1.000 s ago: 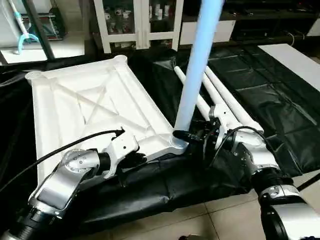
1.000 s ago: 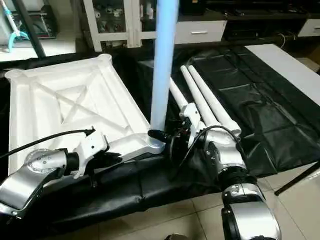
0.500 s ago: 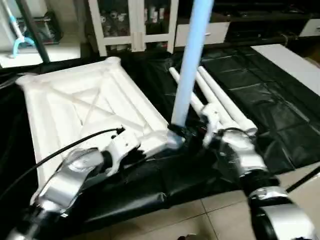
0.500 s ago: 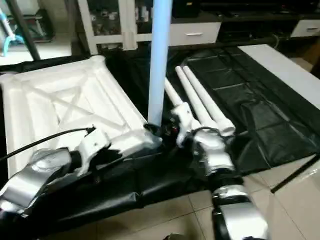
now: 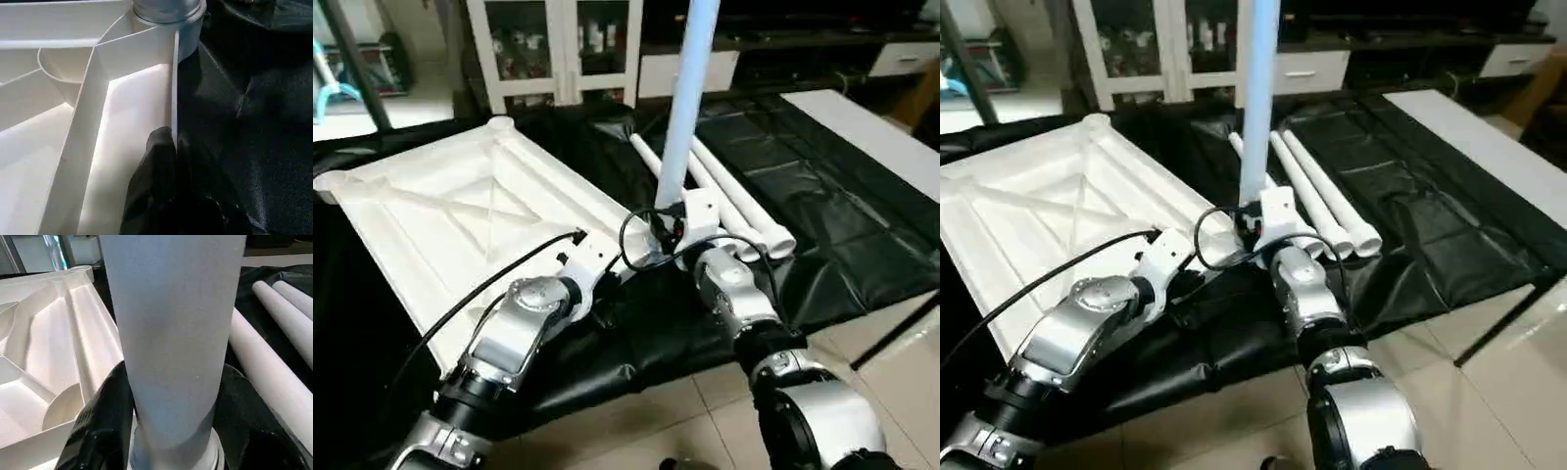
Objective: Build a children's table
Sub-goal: Rotate leg to tighten, then rotate table base
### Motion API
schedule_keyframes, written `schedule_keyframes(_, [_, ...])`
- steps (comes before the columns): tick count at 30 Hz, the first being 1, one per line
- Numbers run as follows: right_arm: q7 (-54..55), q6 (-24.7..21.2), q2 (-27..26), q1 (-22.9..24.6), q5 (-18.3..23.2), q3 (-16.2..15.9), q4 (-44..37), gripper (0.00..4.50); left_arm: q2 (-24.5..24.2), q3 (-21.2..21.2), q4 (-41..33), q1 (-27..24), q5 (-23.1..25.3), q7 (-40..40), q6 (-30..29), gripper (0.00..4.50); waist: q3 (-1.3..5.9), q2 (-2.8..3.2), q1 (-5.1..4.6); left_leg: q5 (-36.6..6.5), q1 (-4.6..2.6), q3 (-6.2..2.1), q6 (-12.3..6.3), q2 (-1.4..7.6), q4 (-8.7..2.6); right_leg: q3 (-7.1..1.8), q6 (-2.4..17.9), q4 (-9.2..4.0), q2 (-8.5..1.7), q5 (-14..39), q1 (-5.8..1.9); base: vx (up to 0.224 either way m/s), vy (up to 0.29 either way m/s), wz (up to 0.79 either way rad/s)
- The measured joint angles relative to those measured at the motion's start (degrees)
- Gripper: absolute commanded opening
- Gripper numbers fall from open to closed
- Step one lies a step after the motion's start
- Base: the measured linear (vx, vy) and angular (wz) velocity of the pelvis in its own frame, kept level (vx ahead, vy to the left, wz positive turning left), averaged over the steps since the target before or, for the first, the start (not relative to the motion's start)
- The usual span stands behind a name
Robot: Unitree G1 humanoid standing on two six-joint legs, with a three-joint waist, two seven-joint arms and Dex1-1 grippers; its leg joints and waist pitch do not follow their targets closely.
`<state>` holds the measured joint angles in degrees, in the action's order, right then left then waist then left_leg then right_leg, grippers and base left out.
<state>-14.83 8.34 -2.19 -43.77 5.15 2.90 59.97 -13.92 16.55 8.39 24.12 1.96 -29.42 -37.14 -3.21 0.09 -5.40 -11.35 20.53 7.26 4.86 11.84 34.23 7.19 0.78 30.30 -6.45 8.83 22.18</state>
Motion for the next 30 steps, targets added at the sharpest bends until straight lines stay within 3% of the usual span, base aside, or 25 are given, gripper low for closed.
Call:
schedule_keyframes(1, [-0.55, 0.26, 0.11, 0.01, -0.01, 0.01, 0.03, 1.89, -0.23, 0.04, -0.17, -0.08, 0.00, -0.18, 0.02, 0.00, 0.00, 0.00, -0.21, 0.00, 0.02, 0.01, 0.00, -0.02, 0.00, -0.03, 0.00, 0.00, -0.02, 0.00, -0.01, 0.000, 0.000, 0.00])
schedule_keyframes(2, [-2.16, 0.93, 0.41, 0.31, 0.09, -0.02, -0.07, 2.45, -0.67, 0.10, -0.90, -0.53, -0.05, -0.35, 0.14, 0.00, 0.00, 0.01, -0.44, 0.00, 0.07, 0.01, 0.00, -0.02, -0.01, -0.03, 0.00, 0.01, -0.04, 0.00, 0.00, 0.000, 0.000, 0.00])
schedule_keyframes(3, [-3.82, 1.40, 0.87, 0.69, 0.24, -0.04, -0.26, 2.59, -0.96, 0.12, -1.51, -1.05, -0.18, -0.51, 0.44, 0.00, -0.01, 0.02, -0.53, 0.00, 0.10, 0.01, 0.00, -0.02, -0.01, -0.03, 0.00, 0.02, -0.04, 0.00, 0.00, 0.000, 0.000, 0.00])
schedule_keyframes(8, [-16.99, 3.28, 4.34, 3.71, 3.80, 0.04, -2.52, 3.02, -3.00, -0.45, -2.47, -1.57, -0.55, -1.06, 1.92, 0.00, 0.00, 0.01, -0.87, 0.01, 0.86, 0.17, -0.01, -0.02, 0.06, -0.40, 0.15, 0.79, -0.04, -0.09, 0.78, 0.000, 0.000, 0.00])
schedule_keyframes(13, [-27.10, 3.51, 6.58, 5.76, 6.48, 0.03, -6.02, 3.47, -3.35, -1.08, -2.03, -1.04, -0.46, -1.01, 2.19, 0.00, -0.03, 0.07, -0.74, 0.02, 0.76, 0.80, 0.01, 0.11, 0.04, -0.64, 0.62, 1.84, -0.01, -0.49, 1.20, 0.000, 0.000, 0.00])
schedule_keyframes(16, [-30.65, 3.34, 7.88, 6.00, 7.56, 0.26, -8.02, 3.62, -3.52, -1.04, -1.91, -0.96, -0.46, -1.14, 2.47, 0.00, -0.03, 0.18, -0.50, 0.02, 0.64, 0.87, 0.01, 0.13, -0.02, -0.75, 0.62, 2.24, 0.08, -0.52, 1.24, 0.000, 0.000, 0.00])
schedule_keyframes(22, [-39.47, -0.12, 15.19, 13.04, 9.70, -0.51, -18.50, 3.62, -5.46, -0.65, 0.16, -0.04, -0.57, -2.43, 5.56, 0.00, 0.03, 0.33, 0.72, 0.02, 0.53, 0.97, 0.01, 0.24, -0.07, -1.04, 0.59, 2.80, 0.32, -0.50, 1.35, 0.000, 0.000, 0.00])
schedule_keyframes(30, [-39.21, -2.93, 16.07, 22.90, 10.91, -0.53, -31.36, 3.62, -11.42, -1.02, 4.98, 0.86, -0.23, -6.75, 13.53, 0.00, 0.05, 0.36, 0.90, 0.02, 0.52, 0.97, 0.02, 0.54, -0.09, -1.61, 0.57, 2.77, 1.05, -0.50, 1.68, 0.000, 0.000, 0.00])
